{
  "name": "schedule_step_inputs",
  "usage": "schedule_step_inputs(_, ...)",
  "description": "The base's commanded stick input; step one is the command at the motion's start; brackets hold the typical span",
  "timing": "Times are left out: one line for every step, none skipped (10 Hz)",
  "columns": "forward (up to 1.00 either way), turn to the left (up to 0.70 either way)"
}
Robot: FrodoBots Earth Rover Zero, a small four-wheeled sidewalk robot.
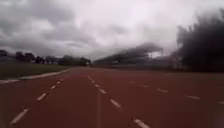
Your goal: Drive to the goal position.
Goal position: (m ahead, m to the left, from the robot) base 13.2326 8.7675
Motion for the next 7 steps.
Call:
schedule_step_inputs(0.7,0.0)
schedule_step_inputs(0.7,0.0)
schedule_step_inputs(0.7,0.0)
schedule_step_inputs(0.7,0.0)
schedule_step_inputs(0.7,0.0)
schedule_step_inputs(0.7,0.0)
schedule_step_inputs(0.7,0.35)
